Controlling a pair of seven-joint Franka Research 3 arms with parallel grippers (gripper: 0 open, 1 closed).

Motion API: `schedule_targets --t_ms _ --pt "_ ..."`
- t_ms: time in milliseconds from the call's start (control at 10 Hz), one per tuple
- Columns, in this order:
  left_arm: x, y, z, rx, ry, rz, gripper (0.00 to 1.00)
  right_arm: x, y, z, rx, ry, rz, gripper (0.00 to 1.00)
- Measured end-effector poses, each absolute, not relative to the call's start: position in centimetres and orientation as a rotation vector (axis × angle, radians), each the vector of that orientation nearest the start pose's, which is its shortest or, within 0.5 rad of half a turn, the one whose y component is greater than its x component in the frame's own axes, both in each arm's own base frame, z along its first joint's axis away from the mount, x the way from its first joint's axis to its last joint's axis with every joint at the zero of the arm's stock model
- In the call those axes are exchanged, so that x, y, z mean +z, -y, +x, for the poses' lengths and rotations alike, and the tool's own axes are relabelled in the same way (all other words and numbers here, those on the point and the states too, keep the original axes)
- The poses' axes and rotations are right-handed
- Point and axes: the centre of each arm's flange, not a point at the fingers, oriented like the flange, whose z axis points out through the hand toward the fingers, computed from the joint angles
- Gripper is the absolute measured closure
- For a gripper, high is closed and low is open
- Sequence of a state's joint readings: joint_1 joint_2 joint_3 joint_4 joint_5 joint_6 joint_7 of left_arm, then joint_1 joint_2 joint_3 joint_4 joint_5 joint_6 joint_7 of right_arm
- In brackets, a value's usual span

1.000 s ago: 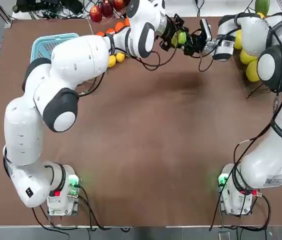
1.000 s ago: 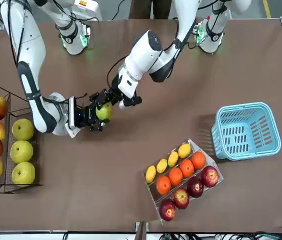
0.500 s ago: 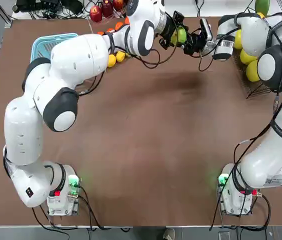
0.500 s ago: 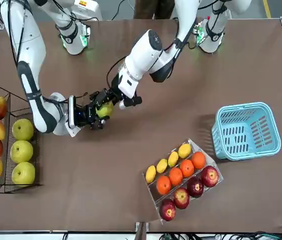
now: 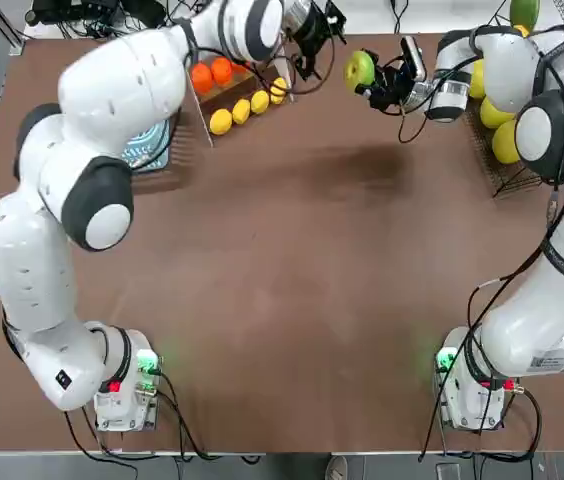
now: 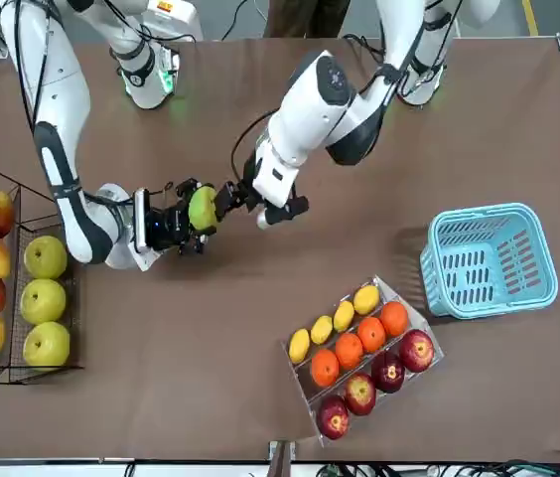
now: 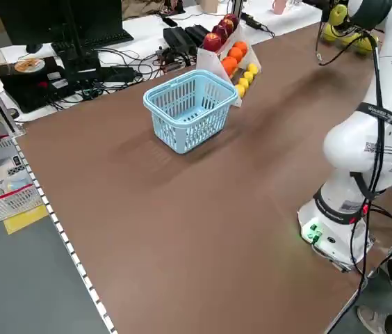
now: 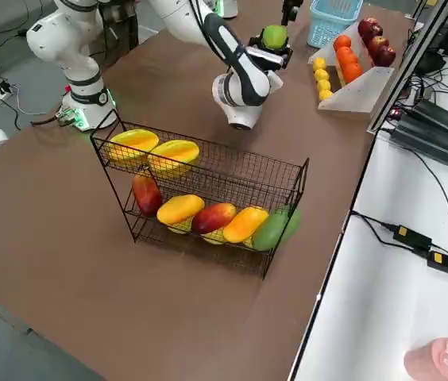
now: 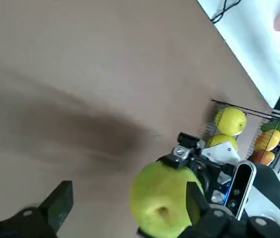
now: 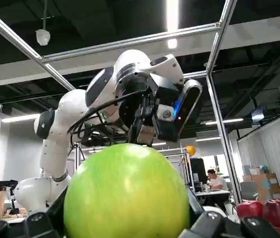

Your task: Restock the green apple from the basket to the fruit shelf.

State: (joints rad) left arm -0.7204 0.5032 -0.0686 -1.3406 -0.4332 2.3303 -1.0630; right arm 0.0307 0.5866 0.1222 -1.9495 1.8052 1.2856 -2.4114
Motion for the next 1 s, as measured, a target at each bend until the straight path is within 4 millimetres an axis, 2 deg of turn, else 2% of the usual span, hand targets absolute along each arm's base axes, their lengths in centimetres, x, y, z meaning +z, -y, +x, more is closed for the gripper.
schedule_targets --t_ms 200,400,500,600,700,900,1000 --pt "50.9 48.1 54.4 -0.068 -0.673 2.518 0.0 27.6 -18.2 57.8 -1.177 0.842 -0.927 0.11" --pt "50.9 42.7 54.5 0.02 -0.698 2.668 0.0 31.5 -15.2 60.2 -1.156 0.874 -1.051 0.11" --pt "51.0 39.0 54.6 0.041 -0.706 2.731 0.0 33.9 -13.8 61.2 -1.131 0.919 -1.132 0.11" --pt "51.0 34.2 55.0 0.041 -0.687 2.834 0.0 36.2 -12.8 61.9 -1.104 0.967 -1.219 0.11" --pt "51.4 28.4 56.0 0.033 -0.676 2.928 0.0 38.0 -11.9 62.3 -1.088 1.018 -1.303 0.11" --pt "52.7 18.1 58.0 0.005 -0.612 3.008 0.0 40.3 -10.2 63.1 -1.031 1.138 -1.479 0.11" --pt "53.0 14.2 58.7 -0.016 -0.576 3.026 0.0 41.3 -9.2 63.6 -0.985 1.213 -1.568 0.11"
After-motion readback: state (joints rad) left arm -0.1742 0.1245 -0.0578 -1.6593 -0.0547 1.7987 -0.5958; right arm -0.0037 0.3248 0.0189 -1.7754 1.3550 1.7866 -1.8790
